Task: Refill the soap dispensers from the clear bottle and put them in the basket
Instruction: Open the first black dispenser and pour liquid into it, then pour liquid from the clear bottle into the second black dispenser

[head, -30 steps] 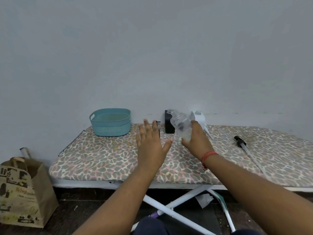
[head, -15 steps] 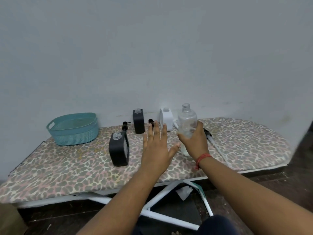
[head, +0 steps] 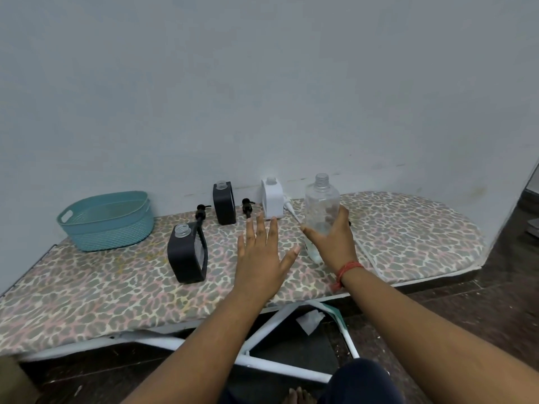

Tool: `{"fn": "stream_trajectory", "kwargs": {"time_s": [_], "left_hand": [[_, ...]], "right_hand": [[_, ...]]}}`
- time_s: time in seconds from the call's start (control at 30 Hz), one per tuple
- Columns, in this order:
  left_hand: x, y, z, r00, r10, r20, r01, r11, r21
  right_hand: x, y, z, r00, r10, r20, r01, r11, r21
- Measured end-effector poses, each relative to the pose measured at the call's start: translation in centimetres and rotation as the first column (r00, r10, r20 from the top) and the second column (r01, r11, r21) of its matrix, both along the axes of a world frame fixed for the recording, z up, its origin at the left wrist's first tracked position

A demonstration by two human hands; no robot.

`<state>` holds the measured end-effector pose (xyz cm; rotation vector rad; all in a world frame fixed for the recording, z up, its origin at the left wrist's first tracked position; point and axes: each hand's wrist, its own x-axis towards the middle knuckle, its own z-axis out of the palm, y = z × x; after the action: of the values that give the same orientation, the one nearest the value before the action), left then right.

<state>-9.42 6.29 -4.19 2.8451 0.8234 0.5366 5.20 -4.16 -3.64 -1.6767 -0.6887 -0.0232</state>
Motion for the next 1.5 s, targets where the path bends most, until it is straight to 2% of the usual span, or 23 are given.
{"fn": "stream_trajectory", "kwargs": {"time_s": [0.23,0.53,0.6,0.7,0.77,0.87,0.93,1.0,1.1,1.17,1.37,1.5], "left_hand": [[-1.3,-0.2,0.2,1.000,0.015,-0.015,-0.015,1.000,-0.011],[-4.3,-0.5,2.6,0.999,0.022,0.029,-0.022,1.000,0.017],[-5.2,-0.7,3.3,0.999,0.022,0.048,-0.023,0.999,0.027],[-6.5,-0.8,4.2,0.997,0.024,0.075,-0.027,0.999,0.037],[-7.1,-0.8,4.7,0.996,0.033,0.084,-0.037,0.998,0.051],[-7.8,-0.6,5.1,0.993,0.036,0.111,-0.041,0.998,0.039],[-7.8,-0.4,5.0,0.988,0.032,0.151,-0.028,0.999,-0.030],[-7.4,-0.1,4.7,0.977,0.040,0.209,-0.003,0.985,-0.173],[-6.3,0.6,4.3,0.953,0.087,0.291,0.053,0.896,-0.441],[-5.5,1.5,4.3,0.936,0.131,0.326,0.079,0.825,-0.559],[-2.0,5.8,4.2,0.890,0.312,0.334,0.033,0.685,-0.727],[0.9,9.0,3.9,0.797,0.454,0.398,0.051,0.606,-0.794]], "right_hand": [[-0.7,-1.2,-0.6,0.999,0.035,-0.037,-0.037,0.999,-0.032],[-2.9,-3.6,-0.2,0.994,-0.107,0.014,0.108,0.993,-0.052],[-4.0,-4.3,0.3,0.975,-0.192,0.108,0.200,0.977,-0.069],[-5.8,-5.2,1.0,0.875,-0.313,0.370,0.365,0.928,-0.076],[-7.0,-5.4,1.5,0.838,-0.275,0.471,0.351,0.933,-0.080],[-8.5,-4.7,1.9,0.857,-0.111,0.503,0.219,0.962,-0.162],[-9.3,-3.7,2.0,0.874,0.003,0.486,0.117,0.969,-0.216],[-9.7,-2.4,1.9,0.884,0.101,0.456,0.018,0.968,-0.249],[-9.8,0.2,1.7,0.909,0.216,0.358,-0.109,0.949,-0.295],[-9.6,2.3,1.7,0.931,0.260,0.258,-0.170,0.931,-0.324],[-7.9,9.9,2.2,0.942,0.335,0.012,-0.314,0.895,-0.315],[-6.7,14.3,1.8,0.935,0.352,-0.034,-0.345,0.886,-0.308]]}}
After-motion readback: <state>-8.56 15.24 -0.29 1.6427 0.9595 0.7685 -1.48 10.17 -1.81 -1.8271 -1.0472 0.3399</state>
